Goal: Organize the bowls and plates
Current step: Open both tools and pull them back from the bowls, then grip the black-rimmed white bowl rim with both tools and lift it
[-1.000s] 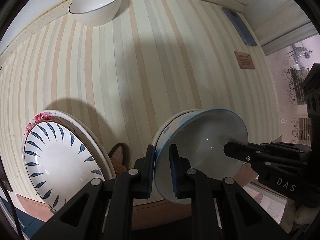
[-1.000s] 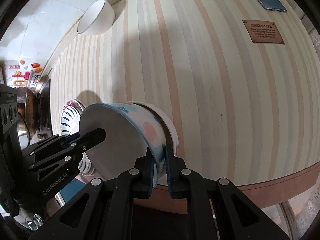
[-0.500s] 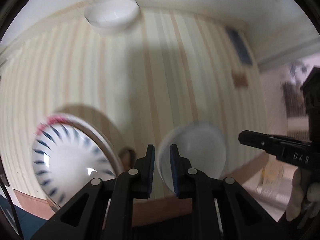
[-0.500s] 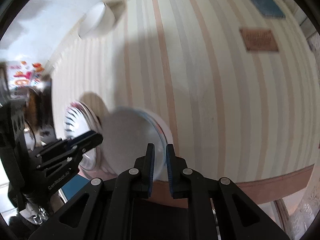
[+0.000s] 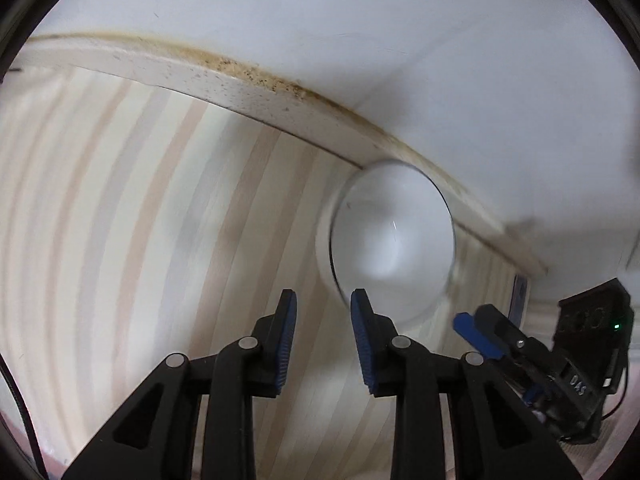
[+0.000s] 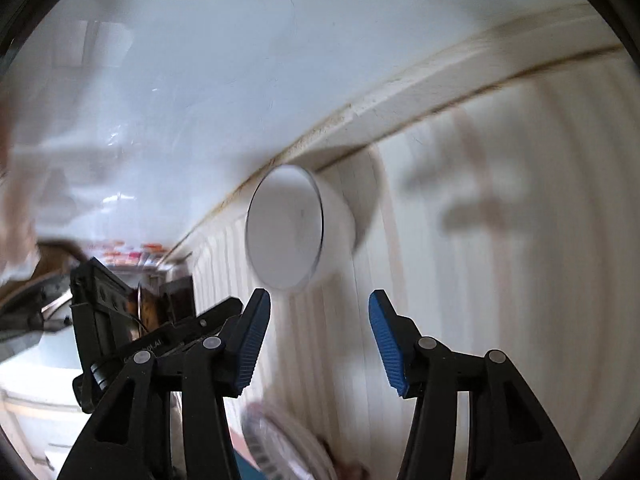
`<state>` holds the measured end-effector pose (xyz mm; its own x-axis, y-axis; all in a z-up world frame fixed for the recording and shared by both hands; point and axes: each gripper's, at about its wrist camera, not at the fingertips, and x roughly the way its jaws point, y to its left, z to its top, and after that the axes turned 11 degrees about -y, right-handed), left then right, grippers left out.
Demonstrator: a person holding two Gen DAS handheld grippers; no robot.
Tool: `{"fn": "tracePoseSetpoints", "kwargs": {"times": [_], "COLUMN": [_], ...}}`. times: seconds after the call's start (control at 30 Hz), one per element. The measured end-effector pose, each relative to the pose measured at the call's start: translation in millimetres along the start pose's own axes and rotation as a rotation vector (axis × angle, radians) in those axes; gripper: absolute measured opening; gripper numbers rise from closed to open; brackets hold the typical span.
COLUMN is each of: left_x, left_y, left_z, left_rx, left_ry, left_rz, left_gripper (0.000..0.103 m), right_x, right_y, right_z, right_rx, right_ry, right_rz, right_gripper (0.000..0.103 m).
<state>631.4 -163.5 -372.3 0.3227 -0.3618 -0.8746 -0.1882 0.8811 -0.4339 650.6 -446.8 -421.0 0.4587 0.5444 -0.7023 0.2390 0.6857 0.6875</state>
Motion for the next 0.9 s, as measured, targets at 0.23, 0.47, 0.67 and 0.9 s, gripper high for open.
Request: {"fn": "tracePoseSetpoints", "kwargs": {"times": [0.23, 0.47, 0.67, 0.9], "left_x": [43, 37, 33, 14], "left_y": [9, 5, -10, -19], "left_z": [10, 2, 1, -8], "left_rx": [-0.013, 0.021, 0.049, 0.093], "left_ry": [0.039, 0.001, -0.023, -0.034], "left_rz": [-0.075, -0.053, -0.045, -0.040], "left_gripper": [0.023, 0.019, 0.019, 0.019], "right_x": [54, 59, 53, 37], "right_y": [-12, -9, -9, 0], "right_z": [21, 17, 14, 3], "right_rx": [0.030, 0.008, -0.022, -0.046], "right_ry": [0.034, 0.014, 0.023, 0.018], "right_rz": [-0.010, -0.010, -0.023, -0.034], "right_gripper": [0.035, 0.022, 0.021, 0.021]}}
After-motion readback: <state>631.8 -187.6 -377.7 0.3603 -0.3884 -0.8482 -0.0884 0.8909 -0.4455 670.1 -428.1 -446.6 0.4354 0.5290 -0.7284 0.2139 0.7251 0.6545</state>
